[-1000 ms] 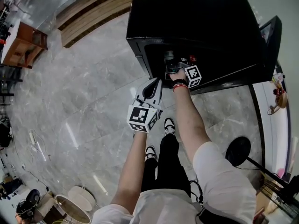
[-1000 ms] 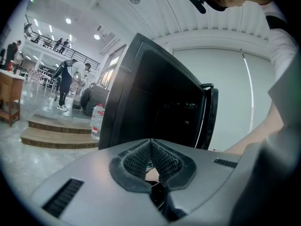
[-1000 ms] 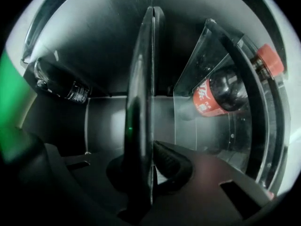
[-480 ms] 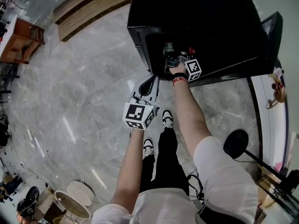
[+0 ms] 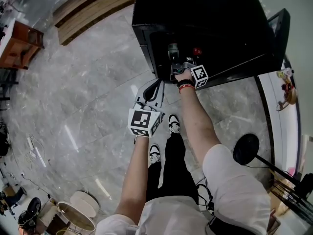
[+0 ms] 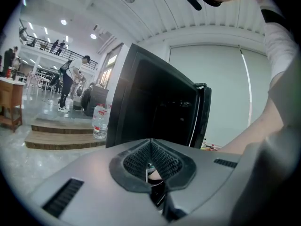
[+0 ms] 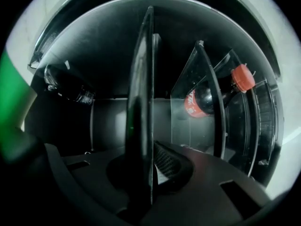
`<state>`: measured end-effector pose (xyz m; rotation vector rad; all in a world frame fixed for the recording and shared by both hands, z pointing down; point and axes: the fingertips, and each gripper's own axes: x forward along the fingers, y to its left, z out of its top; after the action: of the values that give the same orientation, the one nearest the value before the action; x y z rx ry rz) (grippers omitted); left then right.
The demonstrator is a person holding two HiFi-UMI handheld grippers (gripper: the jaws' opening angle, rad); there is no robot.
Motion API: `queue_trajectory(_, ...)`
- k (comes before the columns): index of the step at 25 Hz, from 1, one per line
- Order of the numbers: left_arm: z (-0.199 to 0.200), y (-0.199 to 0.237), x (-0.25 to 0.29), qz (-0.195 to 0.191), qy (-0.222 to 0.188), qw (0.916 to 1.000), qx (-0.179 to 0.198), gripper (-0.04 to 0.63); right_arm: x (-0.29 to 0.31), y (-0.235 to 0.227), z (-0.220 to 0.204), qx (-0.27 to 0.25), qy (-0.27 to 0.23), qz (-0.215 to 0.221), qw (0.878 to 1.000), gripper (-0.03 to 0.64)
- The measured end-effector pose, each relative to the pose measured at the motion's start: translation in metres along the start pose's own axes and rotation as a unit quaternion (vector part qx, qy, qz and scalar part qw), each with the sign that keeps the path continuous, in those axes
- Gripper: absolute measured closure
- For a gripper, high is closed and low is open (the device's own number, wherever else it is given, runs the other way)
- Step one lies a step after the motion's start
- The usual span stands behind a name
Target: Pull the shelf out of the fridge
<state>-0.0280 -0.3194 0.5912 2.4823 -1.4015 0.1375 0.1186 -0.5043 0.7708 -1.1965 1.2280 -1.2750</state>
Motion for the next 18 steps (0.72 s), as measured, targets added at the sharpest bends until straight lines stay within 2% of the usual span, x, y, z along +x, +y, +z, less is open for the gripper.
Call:
queue_trajectory(10,-0.004,-0.005,-0.011,-0.011,0.009,0.9999,0.009,0.577,-0.02,0.001,-0.002,-0.001,-0.002,0.001,1.0,0.586)
queue_trajectory(18,0.002,-0.01,-0.017,-0.018,0.007,0.9998,0.002,0.577,-0.042,0.001,-0.008,0.0,-0.003,-0.001,1.0,0.586)
